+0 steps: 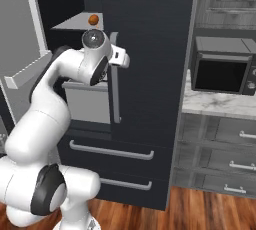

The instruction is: Retrieve the mango and banana from the fridge and place them into the bowl on the dining table.

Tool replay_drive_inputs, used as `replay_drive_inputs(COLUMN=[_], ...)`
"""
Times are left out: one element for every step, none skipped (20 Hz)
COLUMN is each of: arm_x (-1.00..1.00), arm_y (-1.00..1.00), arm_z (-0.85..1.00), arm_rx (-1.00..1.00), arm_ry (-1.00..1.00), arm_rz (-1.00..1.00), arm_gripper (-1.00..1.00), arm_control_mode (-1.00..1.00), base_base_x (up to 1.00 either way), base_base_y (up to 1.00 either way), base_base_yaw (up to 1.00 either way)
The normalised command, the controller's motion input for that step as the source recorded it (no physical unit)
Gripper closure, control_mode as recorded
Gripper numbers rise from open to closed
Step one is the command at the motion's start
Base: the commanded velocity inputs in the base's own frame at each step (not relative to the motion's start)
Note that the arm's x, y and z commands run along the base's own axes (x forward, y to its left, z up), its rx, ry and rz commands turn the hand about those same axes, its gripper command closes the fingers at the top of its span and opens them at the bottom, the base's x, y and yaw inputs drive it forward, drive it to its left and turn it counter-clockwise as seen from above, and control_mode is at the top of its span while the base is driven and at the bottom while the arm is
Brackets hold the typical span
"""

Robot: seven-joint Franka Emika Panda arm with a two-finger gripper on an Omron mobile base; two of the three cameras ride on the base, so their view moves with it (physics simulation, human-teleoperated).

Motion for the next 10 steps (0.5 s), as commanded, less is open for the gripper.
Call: replay_drive_inputs(arm_x=[0.41,0.41,0.44,0.47,0.49,0.52,0.53,0.54,0.59,0.6], arm_y=[0.0,0.0,0.0,0.0,0.0,0.0,0.0,0.0,0.0,0.0], arm_z=[0.0,0.0,0.0,0.0,0.0,0.0,0.0,0.0,0.0,0.0], arm_rx=[0.0,0.0,0.01,0.01,0.02,0.01,0.01,0.01,0.0,0.0], arm_ry=[0.0,0.0,0.0,0.0,0.0,0.0,0.0,0.0,0.0,0.0], arm_rz=[0.0,0.0,0.0,0.0,0.0,0.01,0.01,0.01,0.02,0.02], arm_gripper=[-1.0,-1.0,-1.0,-1.0,-1.0,-1.0,-1.0,-1.0,-1.0,-1.0], arm_control_mode=[-1.0,-1.0,-1.0,-1.0,-1.0,-1.0,-1.0,-1.0,-1.0,-1.0], base_base_x=[0.0,0.0,0.0,0.0,0.0,0.0,0.0,0.0,0.0,0.0], base_base_y=[0.0,0.0,0.0,0.0,0.0,0.0,0.0,0.0,0.0,0.0], base_base_yaw=[0.0,0.0,0.0,0.0,0.0,0.0,0.0,0.0,0.0,0.0])
